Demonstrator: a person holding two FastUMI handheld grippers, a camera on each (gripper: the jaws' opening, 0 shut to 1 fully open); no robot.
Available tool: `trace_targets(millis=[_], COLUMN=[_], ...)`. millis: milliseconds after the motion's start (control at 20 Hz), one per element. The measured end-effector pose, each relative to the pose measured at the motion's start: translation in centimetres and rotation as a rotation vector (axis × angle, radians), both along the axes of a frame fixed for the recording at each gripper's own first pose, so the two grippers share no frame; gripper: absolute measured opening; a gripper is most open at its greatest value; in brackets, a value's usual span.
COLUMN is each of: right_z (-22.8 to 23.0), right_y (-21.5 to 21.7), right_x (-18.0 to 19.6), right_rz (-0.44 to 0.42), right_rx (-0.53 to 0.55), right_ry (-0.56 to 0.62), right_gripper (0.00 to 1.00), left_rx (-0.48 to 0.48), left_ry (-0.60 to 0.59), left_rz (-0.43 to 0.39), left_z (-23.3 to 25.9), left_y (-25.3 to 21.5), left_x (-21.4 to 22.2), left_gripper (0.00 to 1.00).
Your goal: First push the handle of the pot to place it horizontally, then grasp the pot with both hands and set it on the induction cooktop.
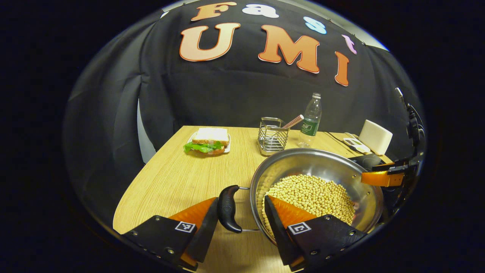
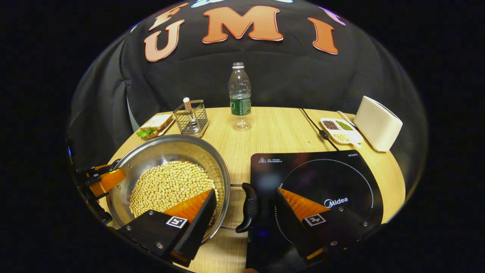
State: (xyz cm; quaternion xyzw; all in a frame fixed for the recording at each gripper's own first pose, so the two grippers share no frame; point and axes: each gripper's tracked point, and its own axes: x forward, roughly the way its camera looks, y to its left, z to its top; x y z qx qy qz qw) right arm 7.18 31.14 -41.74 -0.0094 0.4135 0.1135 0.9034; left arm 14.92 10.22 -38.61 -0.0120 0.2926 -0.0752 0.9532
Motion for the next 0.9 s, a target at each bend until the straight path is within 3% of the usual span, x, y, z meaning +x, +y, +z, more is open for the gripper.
trace_targets(millis=[50, 100, 200, 250, 300, 350, 550, 900], right_z=[0.3, 0.1, -0.1, -0.3, -0.1, 0.7, 0.0, 6.1], right_y=[-0.1, -0.1, -0.2, -0.2, 0.1, -0.1, 0.1, -2.8], right_x=[0.3, 0.4, 0.7, 0.7, 0.6, 0.5, 0.3, -0.5], right_rz=[0.002, 0.003, 0.004, 0.007, 0.014, 0.005, -0.029, -0.035], right_rx=[-0.007, -0.011, -0.022, -0.031, -0.022, -0.033, 0.073, 0.125], right_ry=[-0.018, -0.021, -0.028, -0.03, -0.037, -0.045, 0.019, -0.052], right_gripper=[0.9, 0.96, 0.95, 0.93, 0.86, 0.66, 0.46, 0.43], left_rx=[0.0, 0.005, 0.019, 0.018, 0.011, 0.021, 0.005, 0.008], left_ry=[0.004, 0.009, 0.024, 0.029, 0.042, 0.053, 0.068, -0.028], left_rz=[-0.004, -0.001, 0.017, 0.022, 0.034, 0.042, 0.103, 0.101], left_z=[-0.1, -0.3, -0.1, -0.7, -0.7, -0.8, 0.5, 7.1], left_y=[-0.1, 0.0, 0.8, 0.7, 0.7, 0.8, 0.9, -1.3], left_x=[0.2, 0.3, 0.2, 0.1, 0.1, -0.3, -1.6, -3.9], left_gripper=[0.73, 0.74, 0.73, 0.58, 0.57, 0.53, 0.42, 0.45])
